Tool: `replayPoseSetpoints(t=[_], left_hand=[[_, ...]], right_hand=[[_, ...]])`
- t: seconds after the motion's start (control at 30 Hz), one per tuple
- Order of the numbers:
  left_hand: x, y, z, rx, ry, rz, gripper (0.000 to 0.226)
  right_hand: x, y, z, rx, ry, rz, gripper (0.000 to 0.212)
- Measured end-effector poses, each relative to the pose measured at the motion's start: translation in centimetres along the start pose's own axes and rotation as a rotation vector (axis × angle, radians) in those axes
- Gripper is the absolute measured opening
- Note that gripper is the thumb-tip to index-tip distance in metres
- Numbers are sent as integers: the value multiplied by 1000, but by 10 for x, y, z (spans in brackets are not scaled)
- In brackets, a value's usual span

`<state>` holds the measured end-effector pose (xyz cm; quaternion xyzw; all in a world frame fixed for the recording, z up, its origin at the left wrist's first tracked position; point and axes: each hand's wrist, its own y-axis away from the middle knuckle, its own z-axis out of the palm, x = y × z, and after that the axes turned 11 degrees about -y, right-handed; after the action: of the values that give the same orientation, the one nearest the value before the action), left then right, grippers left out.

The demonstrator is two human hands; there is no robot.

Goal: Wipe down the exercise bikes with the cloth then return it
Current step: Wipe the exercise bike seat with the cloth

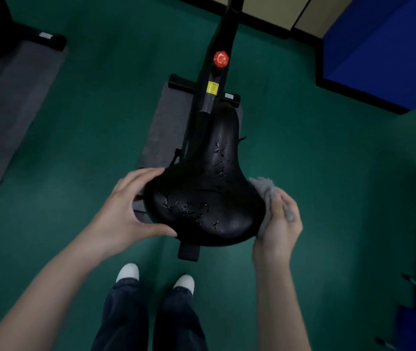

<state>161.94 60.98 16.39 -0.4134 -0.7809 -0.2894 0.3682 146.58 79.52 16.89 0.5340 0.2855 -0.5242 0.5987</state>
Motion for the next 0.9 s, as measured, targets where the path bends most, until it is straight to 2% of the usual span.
replayPoseSetpoints(t=[0.03,0.1,0.17,0.23,0.33,0.43,0.5,0.57,0.67,0.73,0.9], left_hand=[[0,0,0,0,0,1,96],[-1,0,0,0,5,4,95],[0,0,0,10,11,16,95],[1,-1,0,12,12,23,95],[3,-1,-2,7,-14,29,96],[3,0,-3,0,-55,39,99],[3,0,-4,-13,-56,36,98],[3,0,-4,-25,-49,27,98],[5,0,-5,-31,-52,24,96],[6,0,-7,-37,-61,17,97],[10,1,-8,-56,-68,0,101]], right_hand=[[-4,-5,1,-13,-43,78,13],[-4,4,-3,-27,-8,71,14],[1,25,-8,-44,107,-100,15],[4,43,-6,-134,266,-346,15],[8,55,3,-415,507,-662,18],[6,63,4,-665,705,-802,19],[-1,56,1,-781,752,-827,21],[-10,41,5,-820,755,-798,22],[-18,29,20,-705,743,-696,20],[-15,35,24,-671,758,-695,19],[-13,34,26,-869,814,-769,20]])
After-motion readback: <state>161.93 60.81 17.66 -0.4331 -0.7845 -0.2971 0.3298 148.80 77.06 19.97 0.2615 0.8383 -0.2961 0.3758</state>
